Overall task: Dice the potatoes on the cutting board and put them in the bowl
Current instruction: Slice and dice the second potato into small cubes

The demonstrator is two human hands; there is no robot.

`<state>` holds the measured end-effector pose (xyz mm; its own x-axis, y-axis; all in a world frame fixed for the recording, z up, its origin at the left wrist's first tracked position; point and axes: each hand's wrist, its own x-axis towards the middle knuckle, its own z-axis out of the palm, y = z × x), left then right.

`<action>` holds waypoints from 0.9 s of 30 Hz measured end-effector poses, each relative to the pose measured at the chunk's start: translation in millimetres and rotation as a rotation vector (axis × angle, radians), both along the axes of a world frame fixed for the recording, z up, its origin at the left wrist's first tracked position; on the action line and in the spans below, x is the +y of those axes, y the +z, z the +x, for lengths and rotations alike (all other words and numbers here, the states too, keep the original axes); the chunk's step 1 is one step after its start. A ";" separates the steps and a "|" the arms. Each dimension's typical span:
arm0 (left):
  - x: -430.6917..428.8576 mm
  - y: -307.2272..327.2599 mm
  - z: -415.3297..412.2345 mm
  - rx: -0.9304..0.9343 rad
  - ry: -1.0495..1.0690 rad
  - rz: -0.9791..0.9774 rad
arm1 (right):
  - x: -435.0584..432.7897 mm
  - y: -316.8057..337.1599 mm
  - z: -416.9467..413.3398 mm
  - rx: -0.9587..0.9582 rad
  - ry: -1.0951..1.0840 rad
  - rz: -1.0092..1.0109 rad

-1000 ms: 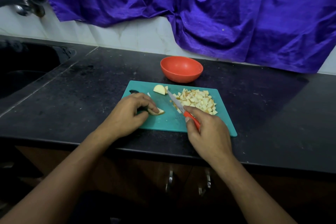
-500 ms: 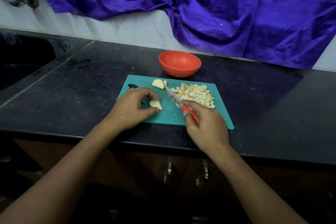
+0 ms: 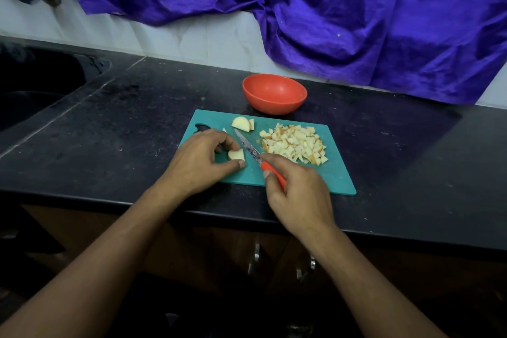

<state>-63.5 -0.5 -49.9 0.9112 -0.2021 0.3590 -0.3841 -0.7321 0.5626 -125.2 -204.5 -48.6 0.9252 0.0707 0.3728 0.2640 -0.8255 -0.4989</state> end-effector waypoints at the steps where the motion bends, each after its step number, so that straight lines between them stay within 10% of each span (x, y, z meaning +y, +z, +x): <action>1: -0.6 0.4 -0.4 -0.006 0.011 0.004 | -0.3 -0.4 0.5 0.001 -0.004 0.008; 14: -4.4 -0.5 0.2 -0.023 0.048 0.061 | -6.6 -9.1 6.1 0.000 0.016 0.173; 27: -0.3 -4.0 0.9 -0.040 0.124 -0.029 | 23.1 -1.7 -8.1 -0.051 -0.021 -0.171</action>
